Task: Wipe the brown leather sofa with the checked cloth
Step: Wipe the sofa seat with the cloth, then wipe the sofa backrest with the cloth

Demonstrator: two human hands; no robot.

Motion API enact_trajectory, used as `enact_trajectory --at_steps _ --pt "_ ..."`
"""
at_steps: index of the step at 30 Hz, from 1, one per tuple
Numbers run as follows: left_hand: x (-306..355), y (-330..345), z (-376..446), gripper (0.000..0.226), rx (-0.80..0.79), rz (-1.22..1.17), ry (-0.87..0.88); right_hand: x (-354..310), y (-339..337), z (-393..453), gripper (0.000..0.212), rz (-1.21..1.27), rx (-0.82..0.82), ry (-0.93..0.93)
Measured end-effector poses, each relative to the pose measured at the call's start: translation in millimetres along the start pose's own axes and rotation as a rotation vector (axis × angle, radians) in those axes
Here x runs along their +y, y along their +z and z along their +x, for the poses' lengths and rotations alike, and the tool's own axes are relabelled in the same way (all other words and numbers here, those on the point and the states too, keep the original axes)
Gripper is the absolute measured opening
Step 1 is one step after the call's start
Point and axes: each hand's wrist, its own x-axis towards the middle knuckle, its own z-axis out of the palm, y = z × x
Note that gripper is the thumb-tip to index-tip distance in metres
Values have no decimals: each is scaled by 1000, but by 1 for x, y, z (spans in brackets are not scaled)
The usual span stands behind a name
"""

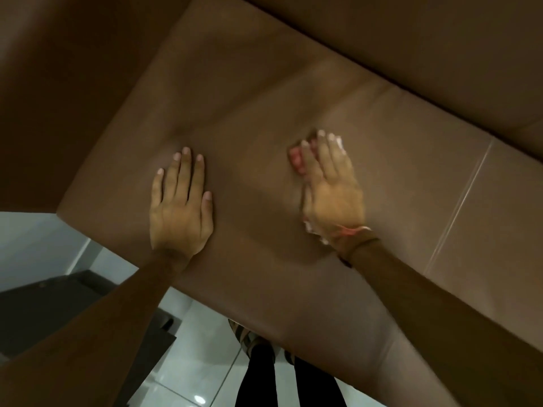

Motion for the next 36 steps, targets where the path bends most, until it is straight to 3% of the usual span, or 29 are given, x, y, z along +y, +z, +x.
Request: enact_trajectory --at_steps 2,4,6,8,10,12,13,14,15,16,18,20,23,25,26,27,32,34,36 --pt "0 0 -1 63 -10 -2 8 -43 15 -15 72 -8 -83 -109" --pt "-1 -1 -1 65 -23 -3 14 -59 18 -82 68 44 -257 -454" --pt "0 -3 0 66 -16 -23 34 -27 7 -135 54 136 -361 -697" --pt "12 -5 8 66 2 -65 119 24 -4 -128 48 109 -351 -768" --pt "35 -5 26 65 10 -61 258 53 -8 -85 49 91 -242 -666" --pt "57 -8 51 65 9 -44 299 58 -15 -23 46 41 -96 -427" --pt "65 -10 62 66 11 -38 277 56 -18 6 53 16 -79 -283" --pt "69 -10 69 66 3 -36 253 49 -21 28 75 9 -77 -177" --pt "71 -9 74 66 -6 -39 244 44 -21 39 87 29 -65 -136" --pt "70 -7 75 66 -12 -43 247 38 -21 40 79 42 -40 -167" --pt "67 -6 74 65 -5 -46 266 26 -17 8 41 37 23 -327" --pt "66 -10 72 68 -34 -46 260 29 -22 -40 34 99 -19 -426" --pt "69 -30 77 81 -63 -5 279 70 -50 -68 29 5 -38 -316" --pt "71 -51 90 83 -32 11 308 101 -81 -52 69 57 16 -57" --pt "76 -66 103 80 14 3 318 112 -105 -35 83 108 68 58" --pt "85 -82 123 75 84 -12 324 119 -131 -12 80 135 147 96" --pt "148 -176 277 59 558 -65 375 135 -241 156 63 8 719 -35" --pt "163 -208 343 61 738 -23 399 124 -262 225 48 -127 805 -56" --pt "171 -224 393 63 851 -6 395 112 -251 267 53 -300 819 -52"
